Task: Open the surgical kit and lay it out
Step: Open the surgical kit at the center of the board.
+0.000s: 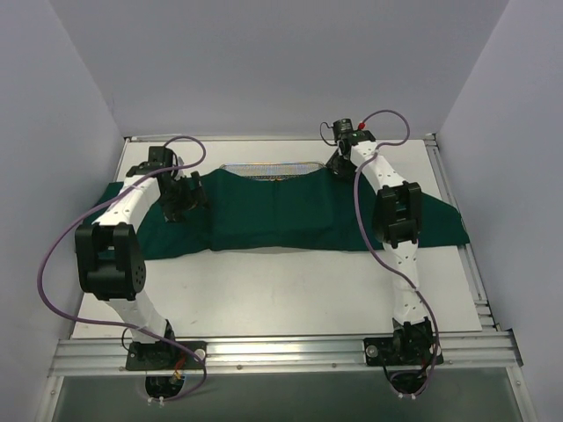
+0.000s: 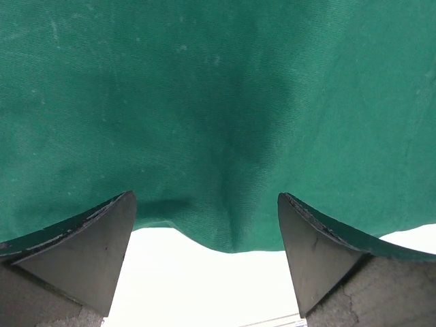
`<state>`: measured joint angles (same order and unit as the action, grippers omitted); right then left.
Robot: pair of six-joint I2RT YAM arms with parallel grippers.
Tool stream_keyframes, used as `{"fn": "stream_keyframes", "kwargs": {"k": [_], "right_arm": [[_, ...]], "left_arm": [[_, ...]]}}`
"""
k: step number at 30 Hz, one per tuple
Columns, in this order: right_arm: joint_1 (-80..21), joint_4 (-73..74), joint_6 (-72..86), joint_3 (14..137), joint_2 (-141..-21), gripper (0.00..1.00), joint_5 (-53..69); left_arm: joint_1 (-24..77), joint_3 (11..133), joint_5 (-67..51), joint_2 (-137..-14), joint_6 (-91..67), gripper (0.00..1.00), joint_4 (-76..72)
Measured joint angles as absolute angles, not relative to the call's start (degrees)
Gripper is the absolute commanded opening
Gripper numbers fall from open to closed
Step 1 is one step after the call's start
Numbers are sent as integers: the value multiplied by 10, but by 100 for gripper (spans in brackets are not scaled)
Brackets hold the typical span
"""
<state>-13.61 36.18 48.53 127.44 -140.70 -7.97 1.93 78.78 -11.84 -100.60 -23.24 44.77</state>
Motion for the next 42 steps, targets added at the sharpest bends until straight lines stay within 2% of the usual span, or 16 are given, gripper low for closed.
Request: {"fn": "stream_keyframes", "kwargs": {"k": [1,3,7,13,20,28,36,42], "right_arm": [[-136,359,484,1269,-1407,23,-77],[-136,358,482,1265,-1407,20,-74],[-136,357,479,1264,-1407,8,-74],[-136,357,478,1264,-1407,2,-75],[-136,375,466,1239,-1360,0,-81],[-142,396,458,1037,-1138,0,-81],[-157,414,479,754,-852,0,-58],[-158,517,538,550,-620,0,-29]], "left_arm": [[19,788,-118,-1006,-232,94,448],[19,788,-118,-1006,-232,94,448],[19,788,-119,-1006,-232,94,448],[19,788,-116,-1006,-228,94,448],[19,789,-49,-996,-216,94,471],[18,806,-13,-954,-214,94,483],[18,783,-31,-898,-218,94,482],[17,757,-34,-863,-223,94,483]]}}
